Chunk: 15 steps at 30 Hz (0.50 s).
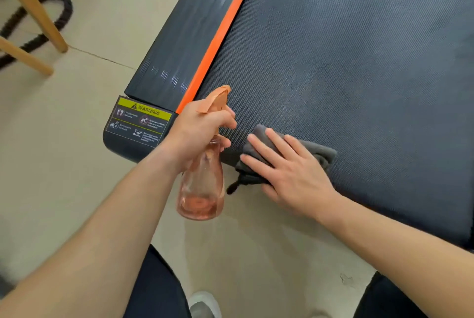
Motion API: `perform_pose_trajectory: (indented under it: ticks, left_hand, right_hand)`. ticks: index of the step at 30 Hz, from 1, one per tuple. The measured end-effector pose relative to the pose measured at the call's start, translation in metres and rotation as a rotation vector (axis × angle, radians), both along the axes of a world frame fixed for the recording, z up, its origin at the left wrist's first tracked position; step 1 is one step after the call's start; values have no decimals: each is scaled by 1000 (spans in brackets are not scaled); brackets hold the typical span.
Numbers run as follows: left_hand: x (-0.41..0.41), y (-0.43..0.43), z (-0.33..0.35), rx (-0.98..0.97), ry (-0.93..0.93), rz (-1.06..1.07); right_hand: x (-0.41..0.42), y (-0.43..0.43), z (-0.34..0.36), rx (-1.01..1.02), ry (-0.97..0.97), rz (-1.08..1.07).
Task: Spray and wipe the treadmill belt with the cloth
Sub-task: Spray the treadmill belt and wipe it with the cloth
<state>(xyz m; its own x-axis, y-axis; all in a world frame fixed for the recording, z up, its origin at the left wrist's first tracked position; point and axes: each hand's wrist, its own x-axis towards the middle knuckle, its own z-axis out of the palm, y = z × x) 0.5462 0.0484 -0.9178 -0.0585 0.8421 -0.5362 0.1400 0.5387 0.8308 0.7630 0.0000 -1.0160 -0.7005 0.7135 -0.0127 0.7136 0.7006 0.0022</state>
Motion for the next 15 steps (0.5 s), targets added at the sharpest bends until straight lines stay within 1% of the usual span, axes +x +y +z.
perform_pose_trajectory:
  ticks: [2,6,9,11,12,13,15]
  left_hand:
    - [-3,-3,-1,1,11,-5]
    - [-4,-5,2,25,10,-7]
    - [-5,-8,5,42,-15,5]
    - [-6,-9,6,42,-6,8]
    - [-6,-9,5,37,-6,15]
    - [-7,-9,6,31,-12,24]
    - [-9,-7,7,29,-26,44]
  right_hand:
    - [6,4,0,9,-74,57]
    - [3,3,4,-31,-138,-8]
    - [-7,-7,6,44,-45,-22]
    - [-11,-10,12,40,55,-10]
    - [-13,-10,21,-24,120,-19]
    - [-13,-5,32,-160,198,-46]
    - [-6,15,58,-524,390,-201]
